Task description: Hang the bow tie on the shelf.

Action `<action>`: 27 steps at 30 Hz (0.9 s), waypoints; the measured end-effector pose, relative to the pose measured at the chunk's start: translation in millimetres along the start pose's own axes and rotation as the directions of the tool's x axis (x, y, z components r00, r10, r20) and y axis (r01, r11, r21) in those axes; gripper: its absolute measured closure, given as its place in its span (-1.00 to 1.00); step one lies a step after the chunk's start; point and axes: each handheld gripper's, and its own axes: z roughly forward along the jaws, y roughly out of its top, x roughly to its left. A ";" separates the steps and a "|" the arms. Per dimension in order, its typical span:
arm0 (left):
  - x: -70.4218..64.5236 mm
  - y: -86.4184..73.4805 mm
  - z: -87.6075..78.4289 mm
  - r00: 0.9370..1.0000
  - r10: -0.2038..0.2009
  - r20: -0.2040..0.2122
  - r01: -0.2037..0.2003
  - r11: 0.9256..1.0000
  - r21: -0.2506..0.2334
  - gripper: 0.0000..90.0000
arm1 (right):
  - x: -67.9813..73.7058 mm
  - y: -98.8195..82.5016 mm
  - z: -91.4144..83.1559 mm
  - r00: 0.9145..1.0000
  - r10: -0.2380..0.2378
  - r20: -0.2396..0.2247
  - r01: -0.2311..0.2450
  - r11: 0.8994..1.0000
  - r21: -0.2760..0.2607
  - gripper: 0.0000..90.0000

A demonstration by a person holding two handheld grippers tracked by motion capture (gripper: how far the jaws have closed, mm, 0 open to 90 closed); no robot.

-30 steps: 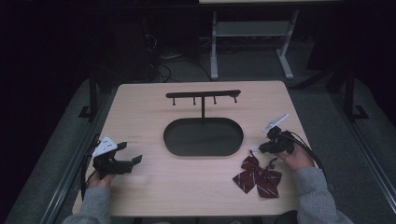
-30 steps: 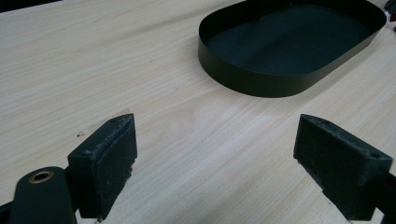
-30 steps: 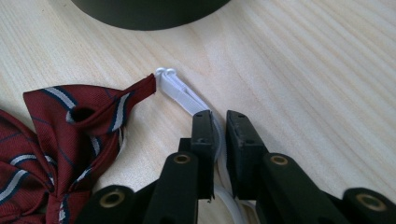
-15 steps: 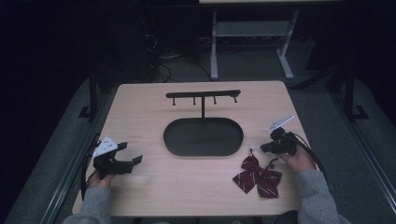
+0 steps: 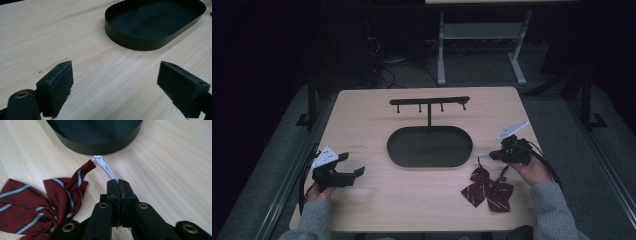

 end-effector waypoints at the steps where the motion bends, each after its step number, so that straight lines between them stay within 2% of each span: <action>1: 0.2 0.0 -0.1 1.000 0.001 0.000 -0.001 1.000 0.002 -0.71 | 3.0 4.6 -4.7 1.000 -0.016 0.008 0.016 1.000 -0.011 0.96; 15: 0.1 0.0 -0.1 1.000 0.000 0.000 0.000 1.000 0.001 -0.71 | 23.3 32.1 -38.1 0.994 -0.098 0.052 0.101 0.993 -0.064 0.96; 19: 0.0 0.0 -0.3 1.000 -0.002 0.001 0.002 1.000 -0.001 -0.71 | 26.6 38.1 -43.3 0.989 -0.132 0.063 0.136 0.988 -0.073 0.97; 27: 0.2 0.1 -0.3 1.000 -0.003 0.002 0.003 1.000 0.001 -0.71 | 33.4 49.4 -51.0 0.984 -0.161 0.071 0.167 0.982 -0.086 0.97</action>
